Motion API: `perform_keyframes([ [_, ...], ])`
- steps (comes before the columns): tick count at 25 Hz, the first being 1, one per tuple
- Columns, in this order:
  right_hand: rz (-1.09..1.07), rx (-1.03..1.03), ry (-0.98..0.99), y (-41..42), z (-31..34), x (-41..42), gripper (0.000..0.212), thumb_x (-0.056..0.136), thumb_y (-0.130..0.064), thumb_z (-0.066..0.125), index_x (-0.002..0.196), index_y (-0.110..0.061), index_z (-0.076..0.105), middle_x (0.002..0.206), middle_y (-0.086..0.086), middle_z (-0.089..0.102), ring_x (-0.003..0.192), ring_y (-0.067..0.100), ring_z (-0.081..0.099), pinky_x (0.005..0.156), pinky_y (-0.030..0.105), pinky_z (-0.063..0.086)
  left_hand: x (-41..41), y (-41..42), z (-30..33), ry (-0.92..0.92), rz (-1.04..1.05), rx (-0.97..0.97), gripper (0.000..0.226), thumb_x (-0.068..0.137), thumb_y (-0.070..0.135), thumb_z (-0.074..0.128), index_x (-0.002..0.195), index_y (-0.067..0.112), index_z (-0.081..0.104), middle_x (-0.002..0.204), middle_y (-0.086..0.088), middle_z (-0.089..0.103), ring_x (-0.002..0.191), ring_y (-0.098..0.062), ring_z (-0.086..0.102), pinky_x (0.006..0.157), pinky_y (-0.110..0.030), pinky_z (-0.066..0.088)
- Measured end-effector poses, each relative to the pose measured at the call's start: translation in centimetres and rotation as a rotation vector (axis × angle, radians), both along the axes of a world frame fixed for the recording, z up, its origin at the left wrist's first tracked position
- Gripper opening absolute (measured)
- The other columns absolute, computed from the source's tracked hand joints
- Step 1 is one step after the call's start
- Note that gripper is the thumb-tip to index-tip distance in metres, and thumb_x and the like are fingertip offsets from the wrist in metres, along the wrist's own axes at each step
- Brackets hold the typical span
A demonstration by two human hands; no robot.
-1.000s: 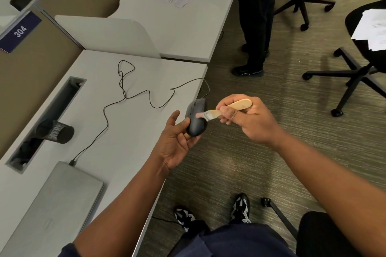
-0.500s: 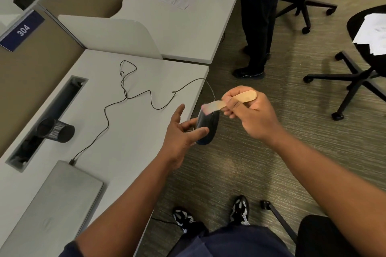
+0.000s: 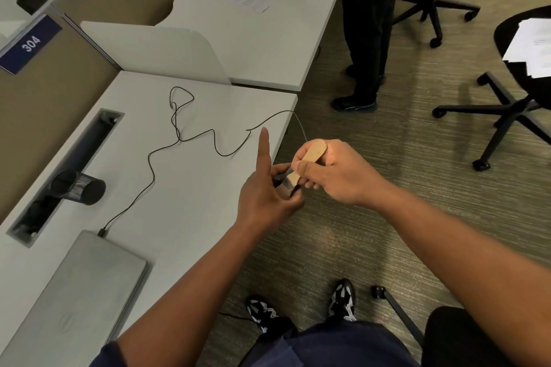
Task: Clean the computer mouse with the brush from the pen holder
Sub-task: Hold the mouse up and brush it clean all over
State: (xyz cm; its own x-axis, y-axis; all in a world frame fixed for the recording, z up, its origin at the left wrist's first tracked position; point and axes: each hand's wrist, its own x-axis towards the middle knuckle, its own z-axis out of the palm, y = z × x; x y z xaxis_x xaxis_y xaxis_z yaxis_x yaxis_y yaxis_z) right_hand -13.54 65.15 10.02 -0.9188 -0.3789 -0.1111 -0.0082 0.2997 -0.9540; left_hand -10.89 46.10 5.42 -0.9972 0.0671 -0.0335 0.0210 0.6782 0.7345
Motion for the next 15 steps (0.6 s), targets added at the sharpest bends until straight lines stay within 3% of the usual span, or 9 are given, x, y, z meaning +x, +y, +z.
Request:
perform_keyframes([
  [5, -0.152, 0.099, 0.108, 1.3, 0.5, -1.1, 0.018, 0.103, -0.025, 0.061, 0.088, -0.031, 0.069, 0.077, 0.0, 0.075, 0.074, 0.018, 0.073, 0.072, 0.044, 0.063, 0.0, -0.7, -0.4, 0.01, 0.024, -0.044, 0.145, 0.069, 0.031, 0.093, 0.159, 0.06, -0.018, 0.128, 0.011, 0.075, 0.094, -0.006, 0.075, 0.079, -0.027, 0.055],
  [10, -0.279, 0.217, 0.163, 2.2, -0.4, -1.8, 0.016, 0.105, -0.025, 0.058, 0.092, -0.026, 0.069, 0.07, 0.0, 0.069, 0.057, 0.015, 0.06, 0.054, 0.036, 0.046, 0.2, -0.9, -0.8, 0.003, -0.002, -0.059, 0.148, 0.069, 0.032, 0.093, 0.158, 0.059, -0.022, 0.126, 0.015, 0.076, 0.09, -0.005, 0.076, 0.082, -0.034, 0.064],
  [13, -0.288, 0.063, 0.206, 2.3, -0.4, -1.1, 0.015, 0.103, -0.026, 0.061, 0.093, -0.024, 0.071, 0.073, 0.005, 0.072, 0.063, 0.022, 0.067, 0.055, 0.038, 0.053, 0.0, -1.0, -1.0, -0.02, 0.016, -0.056, 0.152, 0.07, 0.03, 0.095, 0.156, 0.062, -0.025, 0.126, 0.011, 0.077, 0.093, -0.008, 0.077, 0.084, -0.038, 0.065],
  [15, -0.143, -0.097, 0.127, 1.7, -0.2, -0.4, 0.012, 0.102, -0.024, 0.063, 0.095, -0.022, 0.073, 0.08, 0.006, 0.075, 0.073, 0.024, 0.072, 0.059, 0.029, 0.058, 0.0, -1.1, -1.0, -0.029, 0.026, -0.044, 0.154, 0.07, 0.028, 0.097, 0.154, 0.063, -0.027, 0.121, 0.007, 0.078, 0.091, -0.009, 0.077, 0.083, -0.039, 0.065],
])
